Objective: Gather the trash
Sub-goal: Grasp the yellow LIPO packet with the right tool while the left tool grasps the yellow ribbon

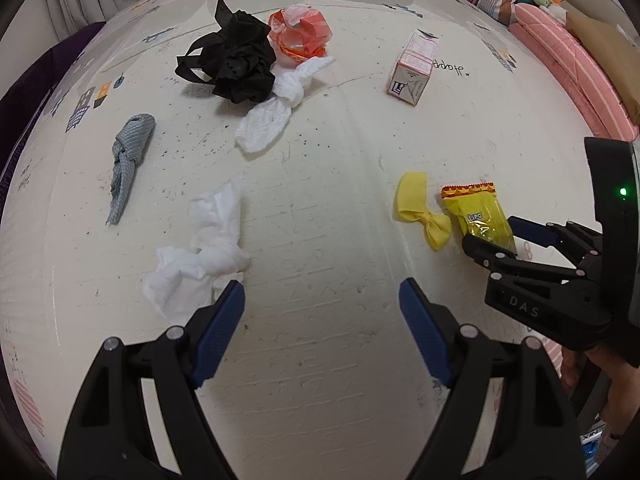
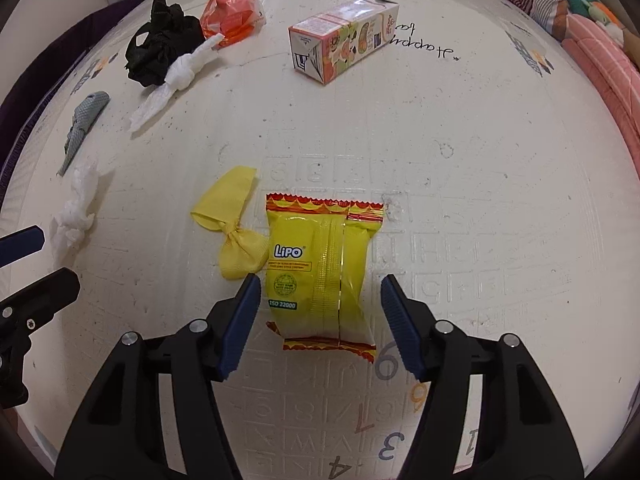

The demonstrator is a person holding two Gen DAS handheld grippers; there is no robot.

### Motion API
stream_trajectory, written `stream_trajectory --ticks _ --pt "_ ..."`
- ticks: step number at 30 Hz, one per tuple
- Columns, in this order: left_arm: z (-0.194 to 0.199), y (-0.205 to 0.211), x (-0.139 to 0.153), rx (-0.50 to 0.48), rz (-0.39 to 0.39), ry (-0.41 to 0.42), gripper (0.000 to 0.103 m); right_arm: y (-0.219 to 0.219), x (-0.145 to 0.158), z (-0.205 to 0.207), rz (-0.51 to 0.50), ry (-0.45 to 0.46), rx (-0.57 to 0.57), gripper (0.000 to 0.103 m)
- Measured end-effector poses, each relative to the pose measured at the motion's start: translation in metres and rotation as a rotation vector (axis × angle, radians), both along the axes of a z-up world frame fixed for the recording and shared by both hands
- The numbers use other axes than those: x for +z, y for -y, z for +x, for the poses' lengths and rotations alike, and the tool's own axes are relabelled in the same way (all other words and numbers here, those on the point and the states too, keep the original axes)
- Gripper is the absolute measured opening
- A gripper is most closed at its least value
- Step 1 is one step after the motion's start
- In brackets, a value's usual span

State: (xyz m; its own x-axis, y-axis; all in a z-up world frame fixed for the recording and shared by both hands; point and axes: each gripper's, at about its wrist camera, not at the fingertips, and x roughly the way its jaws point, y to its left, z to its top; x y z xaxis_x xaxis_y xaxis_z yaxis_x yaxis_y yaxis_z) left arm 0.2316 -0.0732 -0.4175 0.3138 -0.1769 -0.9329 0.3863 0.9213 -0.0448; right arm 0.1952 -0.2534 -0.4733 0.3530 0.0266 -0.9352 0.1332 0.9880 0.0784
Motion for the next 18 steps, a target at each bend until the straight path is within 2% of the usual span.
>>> stream_trajectory --ticks 1,4,11,18 --pt "0.000 0.002 0.000 -0.002 -0.001 0.000 0.079 0.002 -0.001 0.000 0.009 -0.005 0.004 0.043" --pt "0.001 0.009 0.000 -0.008 -0.003 0.004 0.079 0.008 0.005 -0.001 0.009 0.013 0.004 0.040" --pt "0.005 0.034 0.001 -0.029 -0.020 0.019 0.079 0.029 0.031 0.005 -0.016 0.069 -0.005 0.040" --pt "0.019 0.071 -0.016 -0.047 -0.038 0.027 0.079 0.049 0.029 0.012 -0.029 0.082 0.008 0.040"
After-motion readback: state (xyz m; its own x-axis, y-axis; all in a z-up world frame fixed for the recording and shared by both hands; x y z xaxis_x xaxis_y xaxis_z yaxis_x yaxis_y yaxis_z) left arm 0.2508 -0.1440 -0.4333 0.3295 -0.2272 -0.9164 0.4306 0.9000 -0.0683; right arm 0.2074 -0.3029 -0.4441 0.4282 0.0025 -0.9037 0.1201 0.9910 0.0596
